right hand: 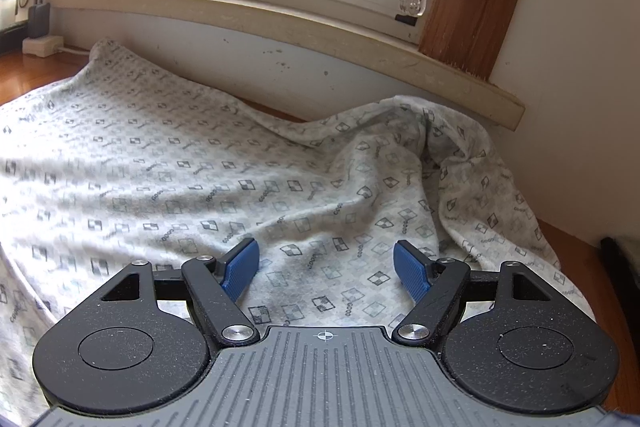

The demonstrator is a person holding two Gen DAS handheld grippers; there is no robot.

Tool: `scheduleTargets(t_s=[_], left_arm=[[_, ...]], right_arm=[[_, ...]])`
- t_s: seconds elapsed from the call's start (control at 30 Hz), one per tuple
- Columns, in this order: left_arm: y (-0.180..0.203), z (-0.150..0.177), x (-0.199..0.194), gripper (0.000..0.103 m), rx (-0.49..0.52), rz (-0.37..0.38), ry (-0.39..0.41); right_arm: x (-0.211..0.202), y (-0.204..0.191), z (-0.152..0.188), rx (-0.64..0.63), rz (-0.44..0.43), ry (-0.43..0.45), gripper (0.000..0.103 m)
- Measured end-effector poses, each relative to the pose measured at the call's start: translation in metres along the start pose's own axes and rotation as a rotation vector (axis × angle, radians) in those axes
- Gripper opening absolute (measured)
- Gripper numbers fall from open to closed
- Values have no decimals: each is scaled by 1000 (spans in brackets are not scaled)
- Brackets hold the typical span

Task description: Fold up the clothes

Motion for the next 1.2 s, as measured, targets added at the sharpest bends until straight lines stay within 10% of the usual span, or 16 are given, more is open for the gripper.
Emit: scheduleTargets(t_s=[0.27, 0.7, 0.9, 1.2], left_arm=[[-37, 9, 14, 2, -69, -48, -71], [-11, 72, -10, 43, -232, 39, -41], [0, 72, -13, 8, -194, 62, -13], [-2, -10, -63, 4, 3, 19, 94]], right_arm=[[0, 0, 0, -9, 7, 5, 74], [-2, -3, 0, -32, 23, 14, 74], [-3, -4, -1, -33, 23, 15, 74], [-1, -3, -1, -25, 12, 11, 74]])
Point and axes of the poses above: each gripper's, at about its wrist camera, not at the fingertips, and x roughly the way its jaws point, y to its right, z to its underside, the point moved 4 cm from there along x, roughly the way its jaws point, and after that the axes turned 11 degrees about z, right-handed, at the moved point
